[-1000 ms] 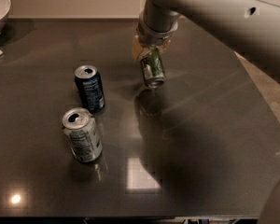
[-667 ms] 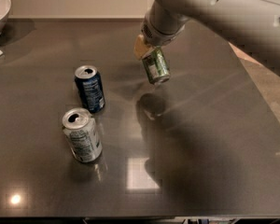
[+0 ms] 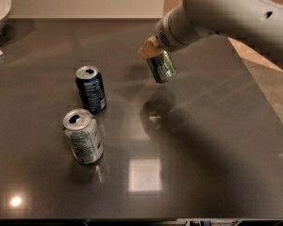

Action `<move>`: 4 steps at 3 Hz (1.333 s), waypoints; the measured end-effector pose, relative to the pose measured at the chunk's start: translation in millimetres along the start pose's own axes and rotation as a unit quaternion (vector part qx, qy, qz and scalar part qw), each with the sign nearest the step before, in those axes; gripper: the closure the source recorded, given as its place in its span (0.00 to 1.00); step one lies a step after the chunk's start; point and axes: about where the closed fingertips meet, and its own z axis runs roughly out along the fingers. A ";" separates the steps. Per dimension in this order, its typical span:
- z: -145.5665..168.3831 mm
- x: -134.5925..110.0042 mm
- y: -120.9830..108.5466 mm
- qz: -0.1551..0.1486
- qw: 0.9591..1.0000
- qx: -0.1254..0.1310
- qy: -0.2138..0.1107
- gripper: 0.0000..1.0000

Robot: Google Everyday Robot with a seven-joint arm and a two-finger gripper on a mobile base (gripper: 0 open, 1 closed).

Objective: Place green can upright

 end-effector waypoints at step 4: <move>-49.2 36.1 37.4 -0.050 0.981 -0.024 -0.187 1.00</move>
Offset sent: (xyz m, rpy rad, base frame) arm -0.0615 -0.0168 0.0038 0.1376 -0.3314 0.2757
